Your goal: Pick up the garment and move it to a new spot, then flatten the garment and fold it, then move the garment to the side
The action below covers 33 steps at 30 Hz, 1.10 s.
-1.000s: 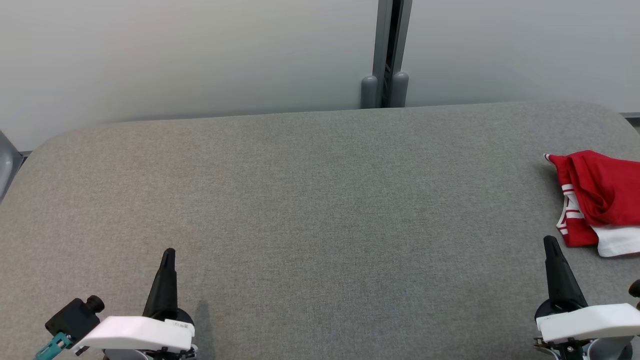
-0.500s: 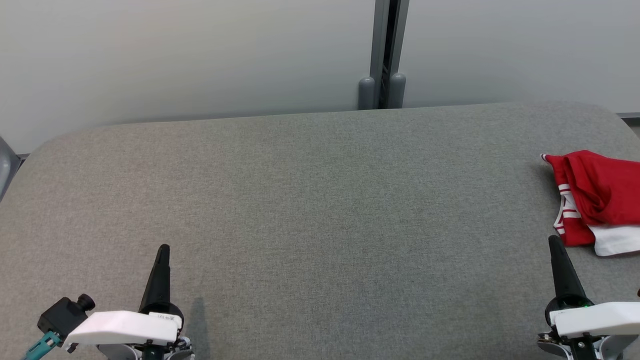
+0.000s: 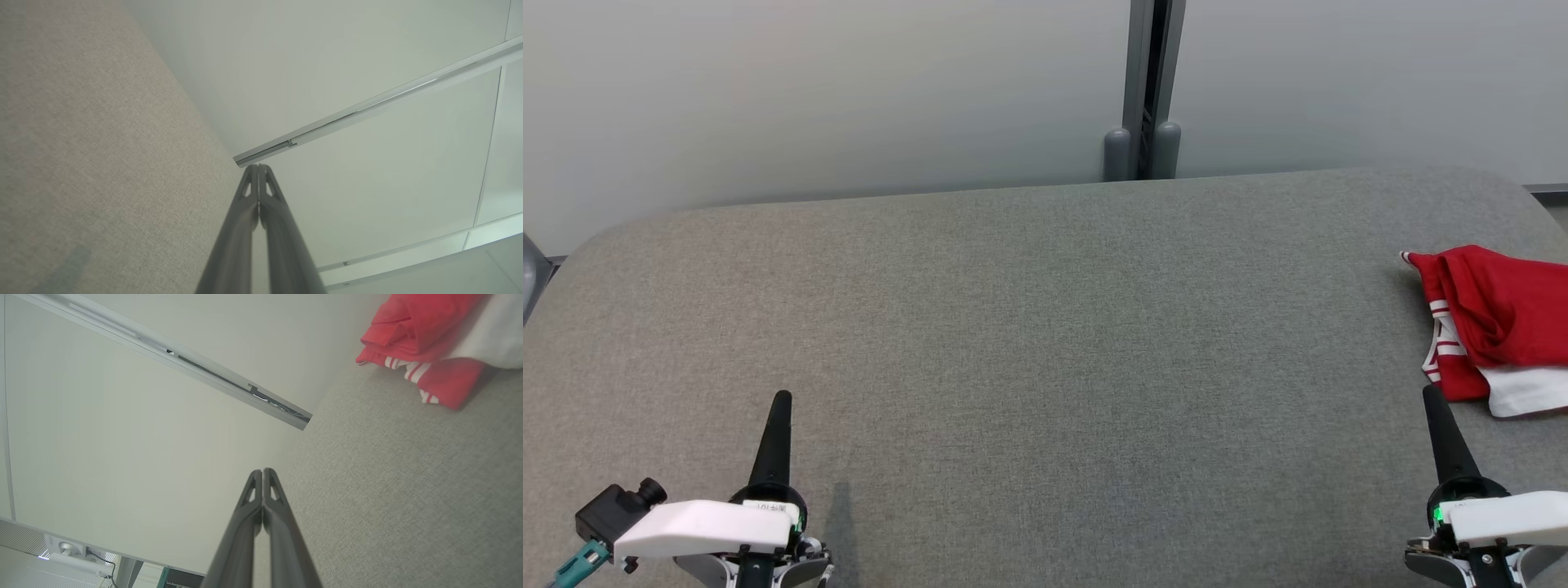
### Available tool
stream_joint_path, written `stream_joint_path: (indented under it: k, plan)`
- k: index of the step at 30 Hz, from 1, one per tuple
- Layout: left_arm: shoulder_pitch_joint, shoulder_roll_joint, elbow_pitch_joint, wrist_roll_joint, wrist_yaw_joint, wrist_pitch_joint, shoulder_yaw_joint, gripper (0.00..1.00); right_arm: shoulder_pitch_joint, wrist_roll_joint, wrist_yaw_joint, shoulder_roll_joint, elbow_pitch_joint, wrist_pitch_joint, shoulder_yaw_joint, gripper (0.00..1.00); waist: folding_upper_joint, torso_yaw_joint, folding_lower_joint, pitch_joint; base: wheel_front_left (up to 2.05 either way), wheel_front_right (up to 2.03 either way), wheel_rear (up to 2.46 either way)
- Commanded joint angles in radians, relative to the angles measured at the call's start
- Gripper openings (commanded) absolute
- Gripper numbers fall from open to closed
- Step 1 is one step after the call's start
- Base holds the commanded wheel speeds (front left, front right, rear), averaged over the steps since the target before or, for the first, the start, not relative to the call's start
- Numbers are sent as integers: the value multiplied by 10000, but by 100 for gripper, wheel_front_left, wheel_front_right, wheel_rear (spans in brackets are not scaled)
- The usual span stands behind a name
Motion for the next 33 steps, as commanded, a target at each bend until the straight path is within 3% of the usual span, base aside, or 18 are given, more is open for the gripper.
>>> stream_joint_path:
  k: [1, 33]
  plan:
    - [-302, 76, -26, -274, -81, 75, 91, 0, -184, 344, -1, -97, -39, 85, -74, 0, 0, -8, 0, -5, 0, 0, 0]
    - [-576, 94, 233, -2614, -406, 759, 496, 0, -238, 3142, -1, -138, 137, 759, -327, 0, 0, -142, 0, -91, 0, 0, 0]
